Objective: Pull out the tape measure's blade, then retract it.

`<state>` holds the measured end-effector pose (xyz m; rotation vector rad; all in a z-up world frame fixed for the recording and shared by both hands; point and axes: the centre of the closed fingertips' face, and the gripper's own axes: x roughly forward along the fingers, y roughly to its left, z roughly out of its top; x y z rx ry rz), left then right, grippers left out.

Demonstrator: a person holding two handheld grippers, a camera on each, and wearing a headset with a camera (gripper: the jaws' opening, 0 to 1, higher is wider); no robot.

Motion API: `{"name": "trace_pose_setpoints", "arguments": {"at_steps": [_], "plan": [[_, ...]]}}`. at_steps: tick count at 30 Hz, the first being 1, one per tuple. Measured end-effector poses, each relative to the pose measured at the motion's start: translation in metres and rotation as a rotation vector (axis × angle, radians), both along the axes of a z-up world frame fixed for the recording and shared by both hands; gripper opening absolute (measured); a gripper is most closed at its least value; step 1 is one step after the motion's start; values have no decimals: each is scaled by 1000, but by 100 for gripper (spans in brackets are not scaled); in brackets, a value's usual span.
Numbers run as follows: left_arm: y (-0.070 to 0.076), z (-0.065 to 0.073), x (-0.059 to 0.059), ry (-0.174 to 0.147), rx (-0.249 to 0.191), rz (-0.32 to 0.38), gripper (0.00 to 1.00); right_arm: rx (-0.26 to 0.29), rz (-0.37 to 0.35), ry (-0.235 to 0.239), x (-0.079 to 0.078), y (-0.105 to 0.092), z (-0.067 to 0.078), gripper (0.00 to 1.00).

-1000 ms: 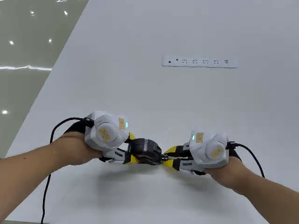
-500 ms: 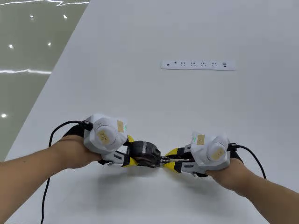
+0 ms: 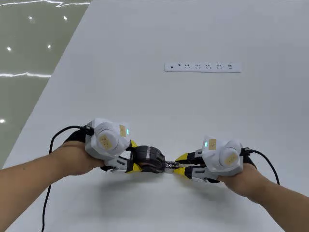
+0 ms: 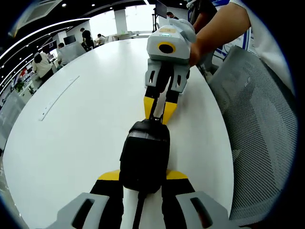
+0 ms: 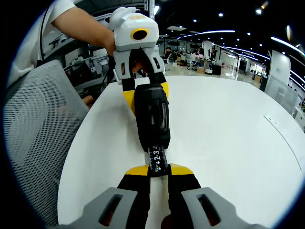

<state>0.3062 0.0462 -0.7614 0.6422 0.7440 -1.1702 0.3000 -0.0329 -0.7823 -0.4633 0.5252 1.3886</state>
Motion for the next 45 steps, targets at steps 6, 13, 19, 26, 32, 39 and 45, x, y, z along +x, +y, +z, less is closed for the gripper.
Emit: {"name": "trace_pose_setpoints", "arguments": {"at_steps": [6, 13, 19, 26, 32, 39, 45], "plan": [[-1, 0, 0, -2, -3, 1, 27, -9, 0, 1, 0, -7, 0, 8], [-2, 0, 0, -1, -7, 6, 27, -21, -1, -4, 0, -17, -1, 9], [-3, 0, -1, 2, -11, 9, 27, -26, -13, 0, 2, -26, 0, 9], [-4, 0, 0, 3, -13, 9, 27, -33, -20, -1, 2, -36, 0, 9], [-5, 0, 0, 4, -12, 9, 27, -38, -23, -2, 2, -43, 0, 9], [-5, 0, 0, 7, -12, 6, 27, -45, -30, -3, 3, -49, -1, 8], [-5, 0, 0, 7, -11, 8, 27, -50, -32, -3, 3, -54, -1, 8]]}}
